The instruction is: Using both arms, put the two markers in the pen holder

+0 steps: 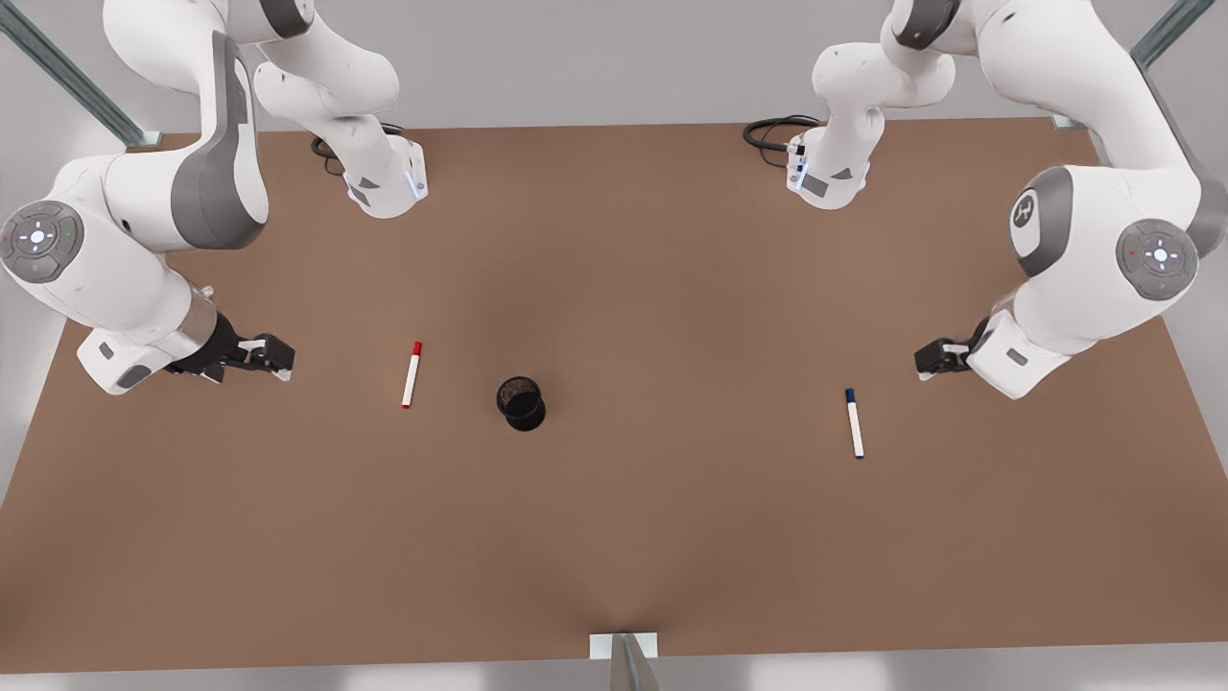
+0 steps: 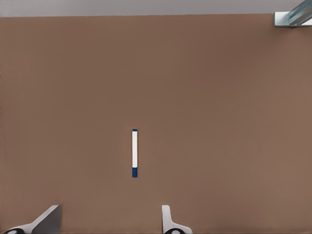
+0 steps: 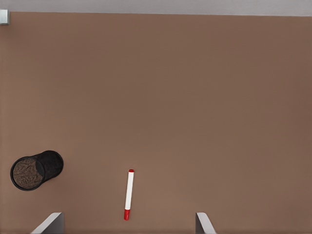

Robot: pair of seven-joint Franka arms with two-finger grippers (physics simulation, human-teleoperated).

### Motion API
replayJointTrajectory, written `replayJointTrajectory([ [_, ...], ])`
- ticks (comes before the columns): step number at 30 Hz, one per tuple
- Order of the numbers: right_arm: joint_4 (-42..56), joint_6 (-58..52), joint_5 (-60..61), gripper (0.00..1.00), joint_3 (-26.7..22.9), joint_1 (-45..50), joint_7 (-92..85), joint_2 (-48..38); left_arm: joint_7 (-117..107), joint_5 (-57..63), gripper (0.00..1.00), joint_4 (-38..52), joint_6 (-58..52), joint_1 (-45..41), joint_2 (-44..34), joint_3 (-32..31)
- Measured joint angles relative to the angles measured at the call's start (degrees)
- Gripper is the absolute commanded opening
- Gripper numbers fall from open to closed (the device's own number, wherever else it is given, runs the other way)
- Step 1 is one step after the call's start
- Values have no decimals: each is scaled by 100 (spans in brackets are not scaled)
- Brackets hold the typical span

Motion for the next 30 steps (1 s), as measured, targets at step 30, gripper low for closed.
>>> replayJointTrajectory([
  [30,-4022,3937,8,100,683,-30,1323,847,-943,60,72,-2644,4730,178,2126,39],
])
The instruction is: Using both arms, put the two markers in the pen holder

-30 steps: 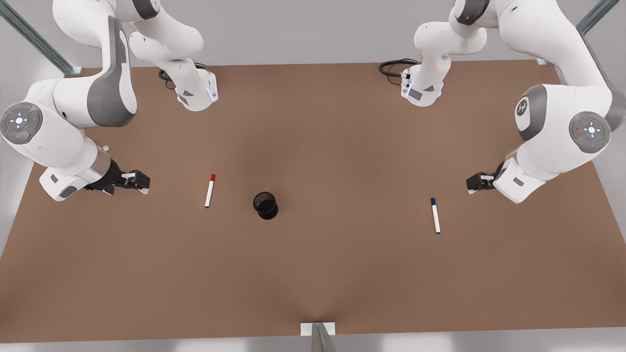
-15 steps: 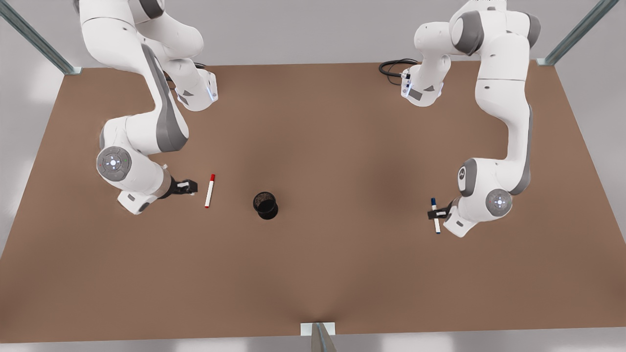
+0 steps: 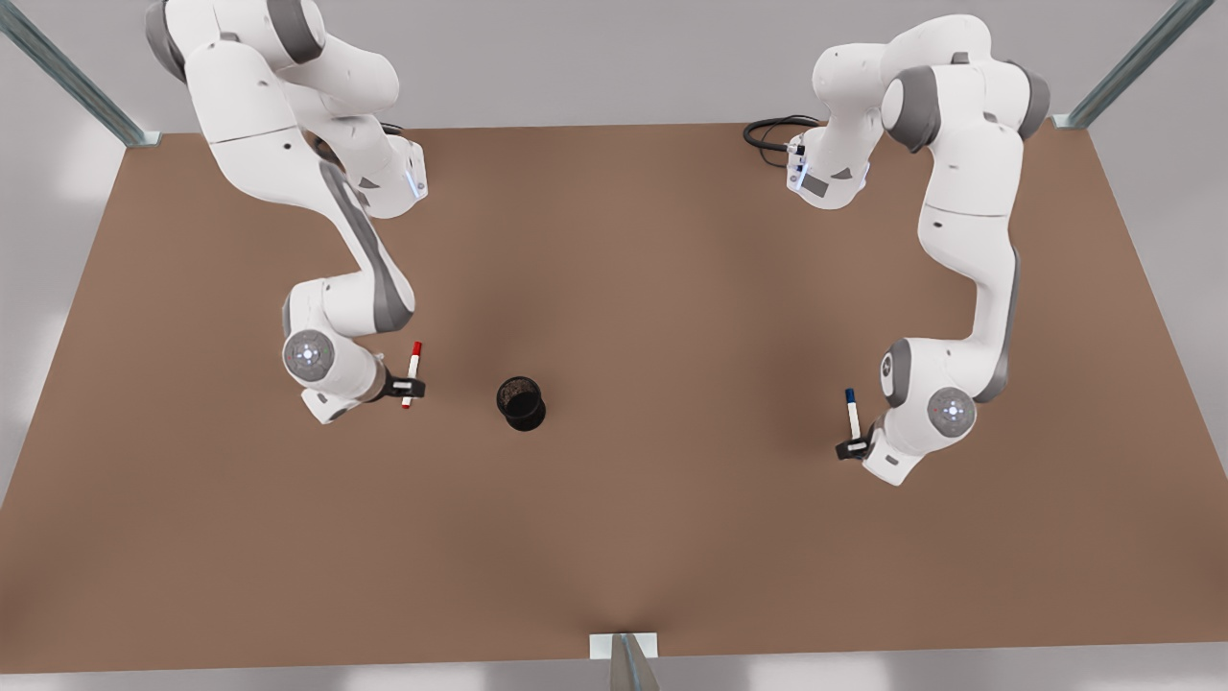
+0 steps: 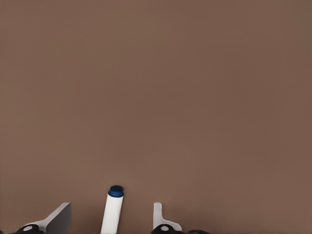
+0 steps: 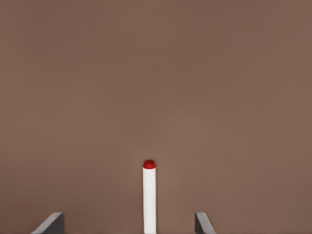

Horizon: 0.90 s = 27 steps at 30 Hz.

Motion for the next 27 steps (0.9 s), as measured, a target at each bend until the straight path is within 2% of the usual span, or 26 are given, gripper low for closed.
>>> replayJointTrajectory([
  [2,-35,319,1,100,-1,-31,93,293,-30,52,61,-17,49,2,40,0],
  [8,-368,1004,5,99,22,-174,319,508,-79,122,53,-16,127,-11,80,0],
  [9,-421,1086,3,95,47,-167,350,506,-85,130,52,-15,134,-13,84,0],
  [13,-516,1301,3,62,78,-130,454,519,-107,145,51,-6,162,-9,148,0],
  [14,-523,1336,0,59,79,-129,476,527,-112,147,49,-6,172,-8,160,0],
  [19,-529,1474,-119,58,80,-142,561,588,-153,173,26,0,203,0,185,0],
  [22,-567,1520,-234,58,81,-139,600,587,-203,203,21,5,214,3,194,1],
  [27,-924,1622,-344,58,97,-138,651,413,-272,230,21,130,166,-46,47,-5],
])
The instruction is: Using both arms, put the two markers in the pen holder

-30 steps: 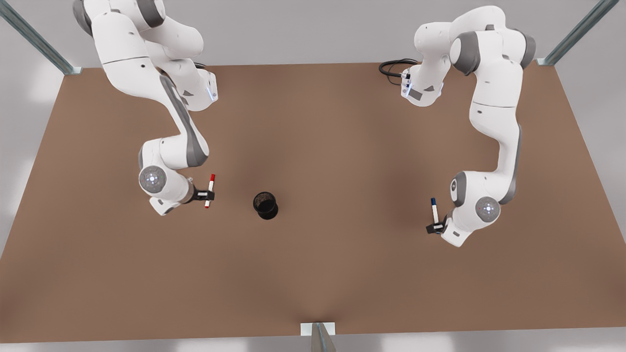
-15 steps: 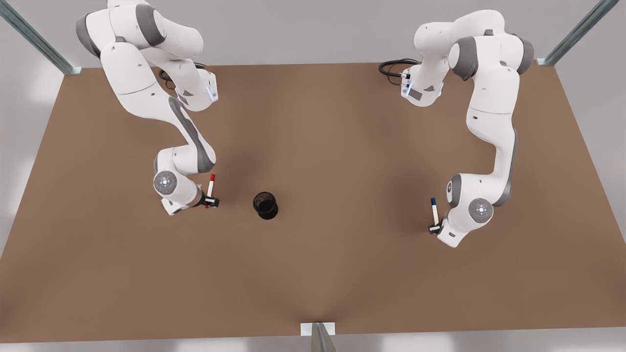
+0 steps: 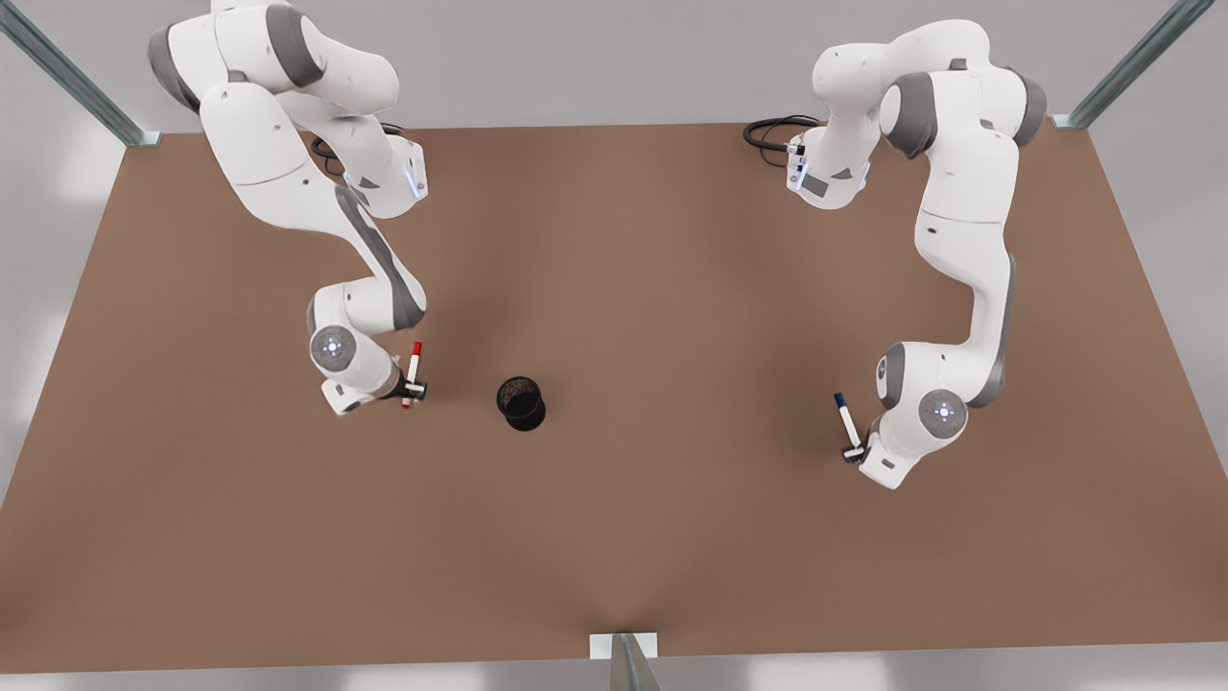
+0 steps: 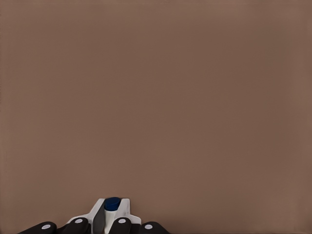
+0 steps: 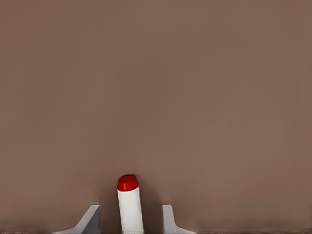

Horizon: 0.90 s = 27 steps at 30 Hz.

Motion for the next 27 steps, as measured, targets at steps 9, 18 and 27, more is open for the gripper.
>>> replayJointTrajectory([
  [9,-151,210,-107,42,80,-25,57,-25,132,-280,21,2022,-1627,-1128,-605,-1030],
  [18,-76,259,-138,27,82,-32,50,-123,-684,-331,21,3147,-1219,-3115,-171,-991],
  [27,1881,-552,-145,27,471,-22,47,-578,-2012,-332,21,3511,226,-4179,586,-540],
])
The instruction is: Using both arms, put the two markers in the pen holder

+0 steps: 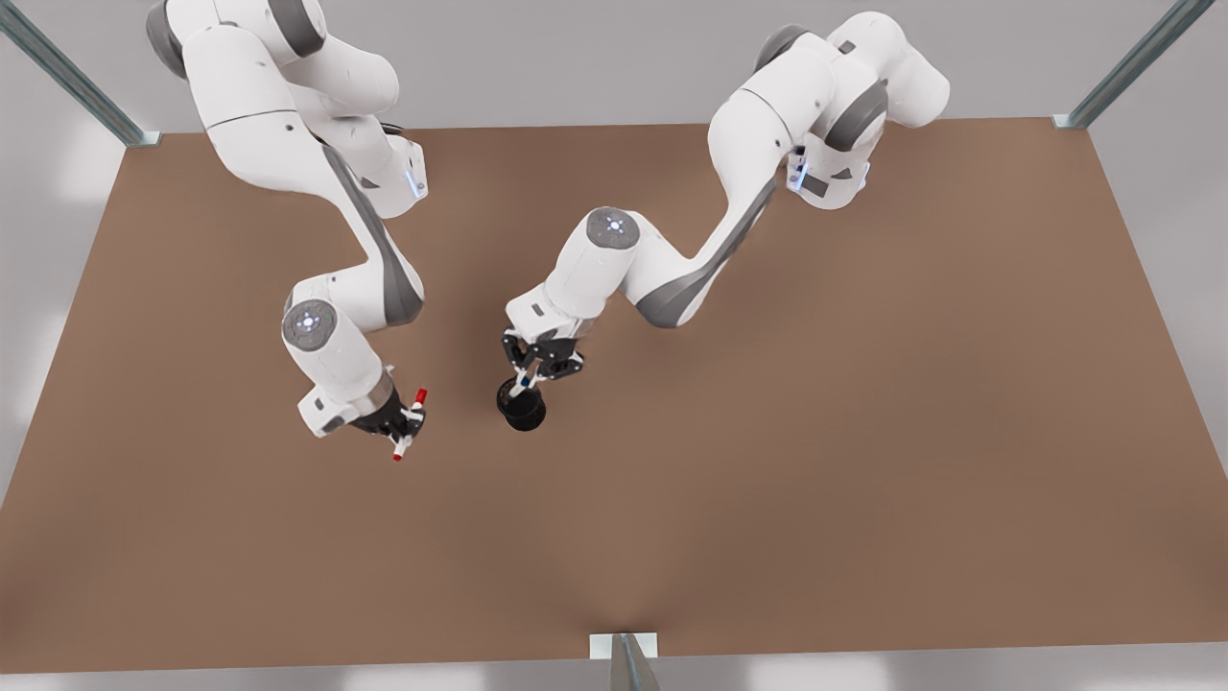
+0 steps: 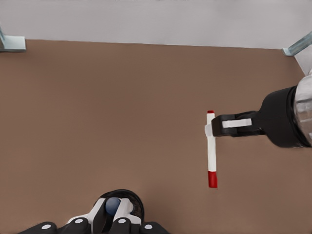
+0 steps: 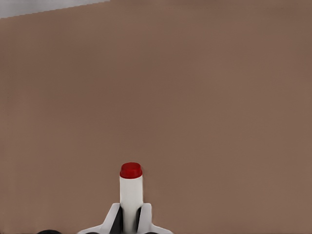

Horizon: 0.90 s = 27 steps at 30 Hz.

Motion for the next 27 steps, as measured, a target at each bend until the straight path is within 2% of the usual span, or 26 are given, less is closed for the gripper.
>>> replayJointTrajectory([
  [4,537,-279,30,27,116,-35,-1,-315,-469,125,21,-250,306,-59,44,26],
  [7,588,-349,112,27,238,-52,6,-700,-737,260,21,-601,424,35,1,35],
  [11,577,-89,126,27,600,78,59,-707,-1021,385,21,-809,501,19,-13,44],
  [12,575,9,103,27,641,153,70,-663,-1073,391,98,-818,515,-22,18,44],
  [15,571,368,26,27,680,293,102,-482,-1132,367,100,-824,521,-19,-20,40],
  [17,554,597,-6,27,687,337,121,-409,-1055,180,100,-816,161,446,-373,-58],
  [23,77,1379,-449,26,713,544,195,-411,-235,-86,100,-751,-2694,3109,-1926,47],
  [25,-380,1779,-551,26,756,609,266,-657,103,-57,100,-764,-3465,3751,-2453,56],
  [27,-855,2229,-611,27,789,612,338,-855,426,66,100,-1159,-3994,4044,-3150,63],
])
